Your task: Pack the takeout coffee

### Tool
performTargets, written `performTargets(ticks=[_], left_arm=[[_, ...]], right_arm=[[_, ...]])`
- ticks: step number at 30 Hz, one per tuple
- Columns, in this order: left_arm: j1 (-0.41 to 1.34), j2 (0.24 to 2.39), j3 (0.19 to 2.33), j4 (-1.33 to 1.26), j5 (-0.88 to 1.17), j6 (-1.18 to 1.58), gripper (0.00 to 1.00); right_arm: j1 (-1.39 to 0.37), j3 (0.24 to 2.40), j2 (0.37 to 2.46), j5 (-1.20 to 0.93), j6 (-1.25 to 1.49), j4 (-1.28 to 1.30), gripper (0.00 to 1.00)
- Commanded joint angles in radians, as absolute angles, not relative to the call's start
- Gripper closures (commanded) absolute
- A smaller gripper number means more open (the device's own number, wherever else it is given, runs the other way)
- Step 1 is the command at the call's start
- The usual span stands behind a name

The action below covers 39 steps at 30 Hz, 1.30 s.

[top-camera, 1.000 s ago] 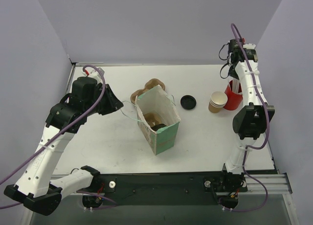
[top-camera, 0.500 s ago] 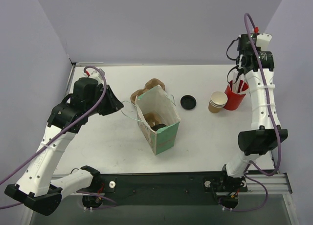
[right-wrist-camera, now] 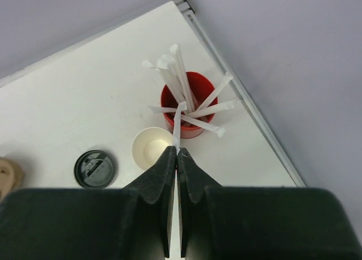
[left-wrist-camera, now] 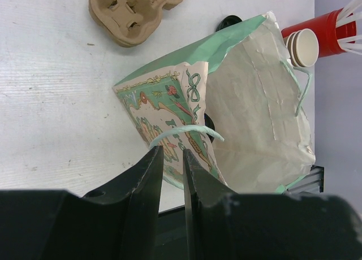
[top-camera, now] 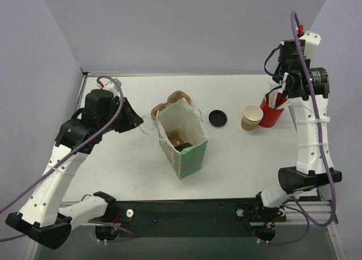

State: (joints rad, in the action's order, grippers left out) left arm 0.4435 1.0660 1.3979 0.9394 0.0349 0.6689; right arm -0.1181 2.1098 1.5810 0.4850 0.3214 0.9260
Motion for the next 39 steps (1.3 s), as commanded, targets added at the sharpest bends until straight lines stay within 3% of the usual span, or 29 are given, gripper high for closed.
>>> performTargets(ticks=[1,15,29,39], left_arm=[[0.437,1.068,1.391,0.888,0.04,0.667,0.69],[0.437,1.127,1.442,0.885,0.038,0.661,0.69],[0.437,1.158,1.48,0.905,0.006,0.65,0.69],[0.434,1.16,1.532,0.933,-0.046,0.652,0.69]], right_arm=[[-0.159,2.128,1.477,0.407,0.357,0.919,1.0],[-0.236,2.0,1.266,-0.128,0.575,0.681,1.0],[-0.455,1.965,1.284,-0.314,0.683,0.583,1.0],[-0.61,1.807,1.287,-0.324,0.678,0.606,1.0]])
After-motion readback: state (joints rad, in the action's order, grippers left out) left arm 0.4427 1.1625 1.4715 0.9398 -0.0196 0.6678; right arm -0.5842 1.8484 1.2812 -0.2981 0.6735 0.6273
